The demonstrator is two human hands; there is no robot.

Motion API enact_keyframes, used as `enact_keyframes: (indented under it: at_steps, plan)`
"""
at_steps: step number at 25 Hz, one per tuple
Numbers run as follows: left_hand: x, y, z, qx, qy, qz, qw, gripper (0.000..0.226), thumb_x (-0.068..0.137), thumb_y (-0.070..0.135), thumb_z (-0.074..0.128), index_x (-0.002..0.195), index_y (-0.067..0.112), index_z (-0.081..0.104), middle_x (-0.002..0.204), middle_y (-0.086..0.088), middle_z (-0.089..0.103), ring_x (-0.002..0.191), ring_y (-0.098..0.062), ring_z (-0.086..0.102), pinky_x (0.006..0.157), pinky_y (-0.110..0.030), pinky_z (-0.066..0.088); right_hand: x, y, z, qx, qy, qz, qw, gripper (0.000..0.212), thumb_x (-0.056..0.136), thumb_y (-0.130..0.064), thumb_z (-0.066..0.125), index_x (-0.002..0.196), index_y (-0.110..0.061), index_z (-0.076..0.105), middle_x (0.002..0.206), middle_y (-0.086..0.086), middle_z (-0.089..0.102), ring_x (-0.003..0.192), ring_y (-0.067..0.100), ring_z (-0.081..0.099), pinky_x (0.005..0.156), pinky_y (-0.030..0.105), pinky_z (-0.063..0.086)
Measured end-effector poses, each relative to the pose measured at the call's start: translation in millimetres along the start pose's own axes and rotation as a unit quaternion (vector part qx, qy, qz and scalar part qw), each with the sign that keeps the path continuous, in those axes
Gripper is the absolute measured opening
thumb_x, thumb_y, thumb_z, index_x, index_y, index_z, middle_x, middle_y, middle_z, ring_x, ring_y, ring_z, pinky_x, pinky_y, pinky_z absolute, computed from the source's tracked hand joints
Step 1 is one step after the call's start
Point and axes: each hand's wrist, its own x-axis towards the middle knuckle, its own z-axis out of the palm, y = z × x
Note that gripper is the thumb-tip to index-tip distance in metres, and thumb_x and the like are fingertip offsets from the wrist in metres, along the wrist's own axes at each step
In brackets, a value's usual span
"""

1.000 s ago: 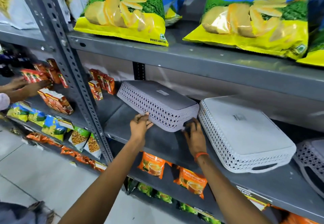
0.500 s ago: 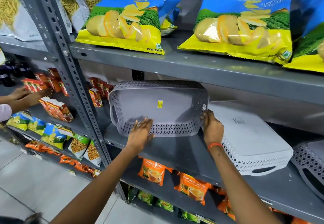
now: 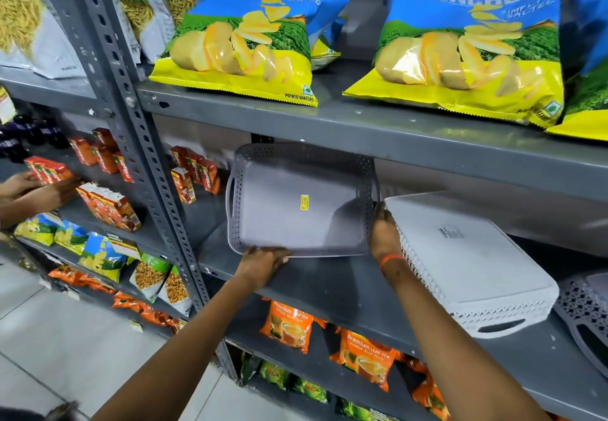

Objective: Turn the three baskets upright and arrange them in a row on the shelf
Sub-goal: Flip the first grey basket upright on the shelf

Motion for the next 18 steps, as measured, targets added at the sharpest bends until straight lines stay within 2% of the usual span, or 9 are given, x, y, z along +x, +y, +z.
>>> enact_keyframes:
  at_steps: [3,6,7,9,11,14,18]
  plan:
    - [6.6,2.9,-13.7,-0.004,0.004,-0.008,1.000,0.037,0.100,0.034,0.029,0.132,0.029,0.046,0.140,-0.007,0.051,0.130,-0.027,0.044,0.109,-0.042,0.027,-8.5,3.8,18.4,-0.032,-0.076,0.003,0.997,0.041,0.091,0.002,0.040,0.132,0.009,0.035,0.143,0.035,0.028,0.128,0.043,0.038,0.107,0.041,0.035]
    - [13.3,3.8,-22.1,0.003,-0.002,-0.004,1.000,0.037,0.100,0.032,0.027,0.130,0.025,0.047,0.137,-0.009,0.053,0.128,-0.028,0.044,0.109,-0.042,0.026,-15.3,6.5,30.2,-0.041,-0.060,-0.041,0.996,0.040,0.098,-0.018,0.037,0.121,0.012,0.047,0.146,0.041,0.014,0.137,0.049,0.020,0.116,0.042,0.022]
    - [14.8,3.7,-24.7,0.002,0.005,-0.002,1.000,0.036,0.100,0.030,0.027,0.129,0.024,0.047,0.136,-0.010,0.054,0.127,-0.029,0.044,0.108,-0.042,0.026,-17.2,7.1,32.8,-0.055,-0.041,-0.062,0.996,0.047,0.098,-0.027,0.032,0.117,0.010,0.051,0.144,0.042,0.019,0.136,0.051,0.019,0.116,0.046,0.020]
    - [18.2,1.4,-29.1,-0.001,0.031,-0.001,1.000,0.033,0.100,0.025,0.029,0.125,0.021,0.049,0.130,-0.012,0.057,0.121,-0.031,0.047,0.105,-0.042,0.030,-18.1,11.2,38.5,-0.080,-0.002,-0.126,0.989,0.056,0.092,-0.037,0.026,0.106,0.004,0.059,0.131,0.037,0.046,0.129,0.051,0.034,0.111,0.053,0.030]
    - [21.2,-0.9,-32.3,-0.005,0.045,0.002,0.999,0.030,0.099,0.022,0.031,0.120,0.018,0.052,0.124,-0.014,0.061,0.114,-0.032,0.051,0.101,-0.042,0.035,-17.3,13.8,36.3,-0.111,-0.002,-0.167,0.980,0.046,0.091,-0.033,0.030,0.103,-0.001,0.061,0.111,0.026,0.063,0.116,0.043,0.050,0.106,0.049,0.039]
    - [20.1,-6.0,-33.1,-0.009,0.055,0.002,0.998,0.028,0.098,0.019,0.033,0.117,0.017,0.053,0.120,-0.014,0.063,0.110,-0.033,0.053,0.099,-0.042,0.037,-17.8,11.0,38.0,-0.119,0.033,-0.203,0.971,0.019,0.089,-0.008,0.050,0.103,-0.005,0.063,0.097,0.018,0.070,0.099,0.037,0.060,0.103,0.046,0.042]
    - [3.4,-27.2,-35.7,0.029,0.062,0.000,0.998,0.030,0.099,0.022,0.031,0.121,0.016,0.050,0.125,-0.013,0.058,0.117,-0.033,0.048,0.100,-0.042,0.036,-41.2,2.3,50.3,-0.123,0.080,-0.277,0.950,0.018,0.079,-0.002,0.064,0.095,-0.008,0.068,0.086,0.010,0.074,0.083,0.030,0.068,0.098,0.038,0.046]
